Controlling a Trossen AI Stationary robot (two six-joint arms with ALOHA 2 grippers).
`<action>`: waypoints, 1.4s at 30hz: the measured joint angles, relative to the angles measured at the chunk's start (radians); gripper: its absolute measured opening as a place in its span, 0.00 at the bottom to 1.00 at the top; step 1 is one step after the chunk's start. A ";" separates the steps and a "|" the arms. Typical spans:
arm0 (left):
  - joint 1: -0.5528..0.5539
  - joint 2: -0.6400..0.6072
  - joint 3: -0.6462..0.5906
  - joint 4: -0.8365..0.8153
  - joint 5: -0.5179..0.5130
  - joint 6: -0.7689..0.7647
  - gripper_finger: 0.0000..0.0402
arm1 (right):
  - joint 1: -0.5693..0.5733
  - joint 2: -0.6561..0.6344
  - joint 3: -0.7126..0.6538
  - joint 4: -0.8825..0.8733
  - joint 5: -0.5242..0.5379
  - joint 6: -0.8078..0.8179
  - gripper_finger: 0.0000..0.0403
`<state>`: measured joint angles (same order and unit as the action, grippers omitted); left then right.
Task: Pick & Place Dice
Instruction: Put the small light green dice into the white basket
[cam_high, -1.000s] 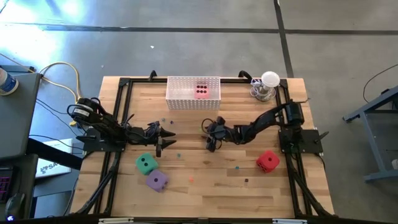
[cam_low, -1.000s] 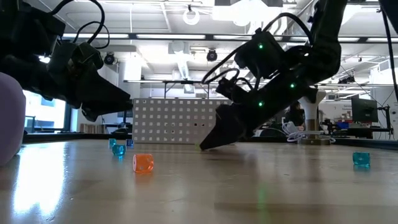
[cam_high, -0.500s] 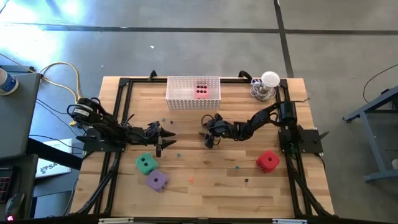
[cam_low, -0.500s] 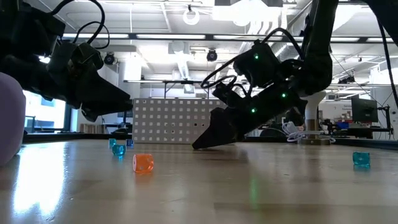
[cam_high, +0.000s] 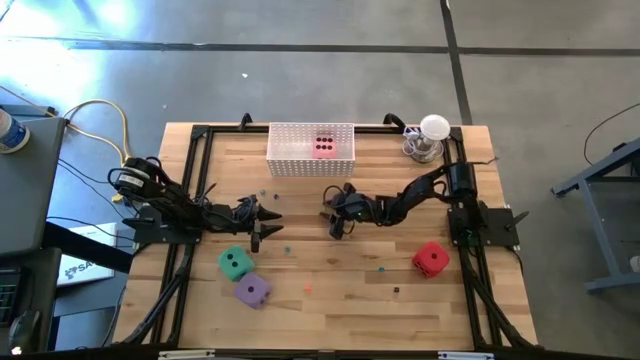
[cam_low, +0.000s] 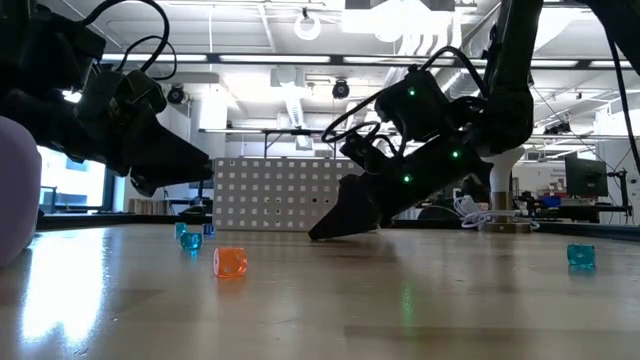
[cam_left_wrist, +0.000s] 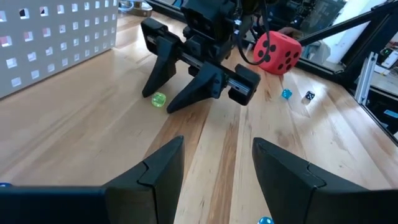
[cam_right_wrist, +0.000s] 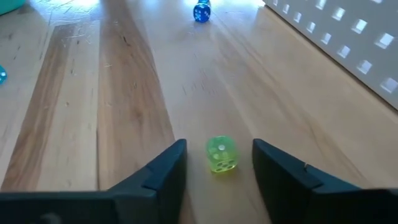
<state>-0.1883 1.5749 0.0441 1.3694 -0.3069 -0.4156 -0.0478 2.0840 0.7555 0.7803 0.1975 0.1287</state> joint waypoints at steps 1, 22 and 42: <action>0.000 0.000 0.000 0.000 0.000 0.000 0.46 | 0.000 0.000 0.000 0.000 -0.002 -0.002 0.37; 0.000 0.000 0.000 -0.001 -0.002 0.000 0.46 | 0.037 -0.074 -0.005 -0.098 0.027 -0.035 0.09; 0.002 0.000 0.001 0.001 -0.009 -0.004 0.46 | -0.012 -0.653 -0.004 -0.330 0.447 -0.281 0.09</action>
<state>-0.1864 1.5749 0.0448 1.3701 -0.3161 -0.4198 -0.0600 1.4308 0.7519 0.4503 0.6448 -0.1521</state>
